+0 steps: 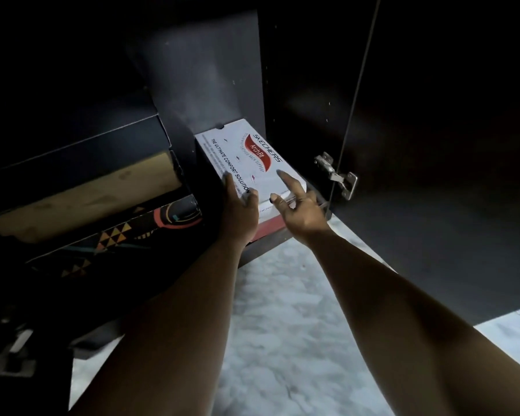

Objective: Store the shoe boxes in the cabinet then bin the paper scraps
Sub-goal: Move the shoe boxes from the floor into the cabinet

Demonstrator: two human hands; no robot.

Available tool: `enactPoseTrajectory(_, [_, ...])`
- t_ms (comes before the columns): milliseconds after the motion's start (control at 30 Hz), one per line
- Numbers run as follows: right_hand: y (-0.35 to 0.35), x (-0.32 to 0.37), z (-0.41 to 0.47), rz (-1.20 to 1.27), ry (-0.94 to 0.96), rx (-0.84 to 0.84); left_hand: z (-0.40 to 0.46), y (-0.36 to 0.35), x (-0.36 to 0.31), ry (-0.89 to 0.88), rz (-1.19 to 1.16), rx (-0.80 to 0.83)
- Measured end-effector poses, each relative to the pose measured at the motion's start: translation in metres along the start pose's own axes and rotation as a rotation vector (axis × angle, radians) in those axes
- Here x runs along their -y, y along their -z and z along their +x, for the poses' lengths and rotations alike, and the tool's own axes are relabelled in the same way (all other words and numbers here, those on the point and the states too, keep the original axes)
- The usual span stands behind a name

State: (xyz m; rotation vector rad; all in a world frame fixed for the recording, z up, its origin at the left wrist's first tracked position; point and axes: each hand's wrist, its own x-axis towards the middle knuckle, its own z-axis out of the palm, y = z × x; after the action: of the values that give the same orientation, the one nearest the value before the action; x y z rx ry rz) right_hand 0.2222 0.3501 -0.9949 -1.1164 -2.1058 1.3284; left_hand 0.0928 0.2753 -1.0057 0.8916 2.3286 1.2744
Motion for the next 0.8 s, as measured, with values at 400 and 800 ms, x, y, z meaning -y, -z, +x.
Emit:
enactPoseTrajectory(400, [0.013,0.02,-0.039,-0.293,-0.02,-0.14,-0.057,0.007,-0.009,0.032,-0.002,-0.352])
enactPoseTrajectory(800, [0.13,-0.144,-0.28,-0.336,-0.543,-0.239,-0.277,-0.122,-0.03,0.032,0.383,0.55])
